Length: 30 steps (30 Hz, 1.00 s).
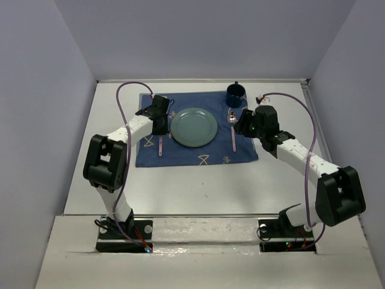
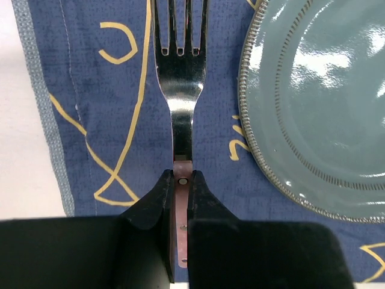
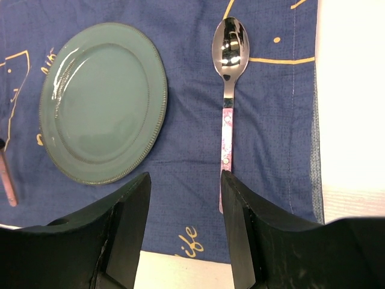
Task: Set the dinner table for one person
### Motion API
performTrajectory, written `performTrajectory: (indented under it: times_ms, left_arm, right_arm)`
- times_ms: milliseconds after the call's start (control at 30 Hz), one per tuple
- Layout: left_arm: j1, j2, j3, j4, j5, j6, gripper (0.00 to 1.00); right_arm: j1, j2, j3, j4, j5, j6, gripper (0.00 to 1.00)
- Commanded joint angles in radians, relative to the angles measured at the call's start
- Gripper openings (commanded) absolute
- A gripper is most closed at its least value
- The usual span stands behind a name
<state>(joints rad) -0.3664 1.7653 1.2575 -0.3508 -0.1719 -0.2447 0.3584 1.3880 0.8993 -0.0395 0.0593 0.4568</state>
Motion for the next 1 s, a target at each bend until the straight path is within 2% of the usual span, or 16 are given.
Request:
performTrajectory:
  times_ms: [0,200,333,500,967]
  left_arm:
    - [0.001,-0.001,0.056,0.070,-0.040,0.027,0.00]
    - [0.026,0.033,0.028,0.101,-0.003,0.024,0.00]
    - [0.037,0.052,0.052,0.090,-0.025,0.039,0.00]
    - [0.056,0.088,0.071,0.092,0.035,0.050,0.00]
    - [0.069,0.155,0.099,0.102,0.055,0.073,0.00]
  right_arm:
    - [-0.004,-0.015,-0.016,0.081,0.020,0.010,0.56]
    - [-0.004,0.011,-0.008,0.081,0.007,0.008,0.56]
    - [-0.004,0.014,-0.007,0.082,-0.003,0.009,0.56]
    - [-0.004,0.017,-0.008,0.082,0.004,0.011,0.56]
    - [-0.004,0.019,-0.007,0.081,-0.006,0.006,0.56]
